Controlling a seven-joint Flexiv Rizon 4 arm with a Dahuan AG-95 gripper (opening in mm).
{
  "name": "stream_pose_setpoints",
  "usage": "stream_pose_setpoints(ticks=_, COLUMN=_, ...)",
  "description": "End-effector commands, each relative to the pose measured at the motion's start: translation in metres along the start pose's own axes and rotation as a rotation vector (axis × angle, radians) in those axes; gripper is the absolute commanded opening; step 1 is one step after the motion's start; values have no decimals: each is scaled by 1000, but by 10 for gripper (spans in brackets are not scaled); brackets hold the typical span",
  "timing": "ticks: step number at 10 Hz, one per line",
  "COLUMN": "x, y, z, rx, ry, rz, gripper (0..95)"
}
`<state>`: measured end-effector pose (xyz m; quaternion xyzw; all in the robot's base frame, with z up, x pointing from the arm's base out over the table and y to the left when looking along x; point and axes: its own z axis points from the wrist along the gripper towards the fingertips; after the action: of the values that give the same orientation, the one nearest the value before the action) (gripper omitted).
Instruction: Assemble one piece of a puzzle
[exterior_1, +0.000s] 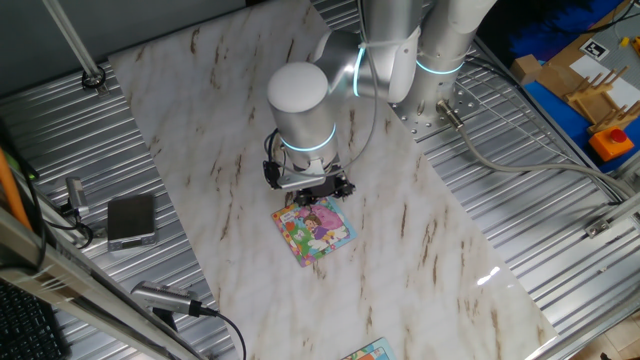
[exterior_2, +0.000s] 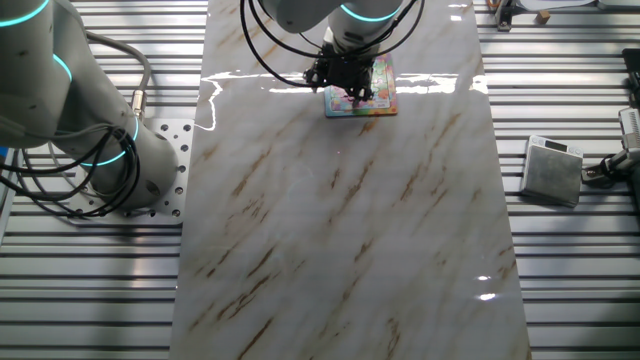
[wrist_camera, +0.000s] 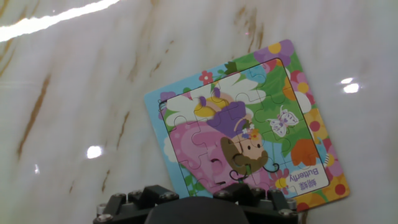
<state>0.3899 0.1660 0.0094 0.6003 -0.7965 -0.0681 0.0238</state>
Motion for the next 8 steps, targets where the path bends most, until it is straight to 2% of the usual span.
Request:
stream_pose_setpoints(ticks=1, x=0, y=0, z=-1, rx=3, ry=3, rz=-7, gripper=760)
stream_pose_setpoints(ticks=6, x=-1, y=1, z=-10, rx=-2, ry=-6, rz=22, gripper=760)
stream_pose_setpoints(ticks=8, x=-8, y=2, z=-13, rx=-9, ry=-17, rz=46, gripper=760)
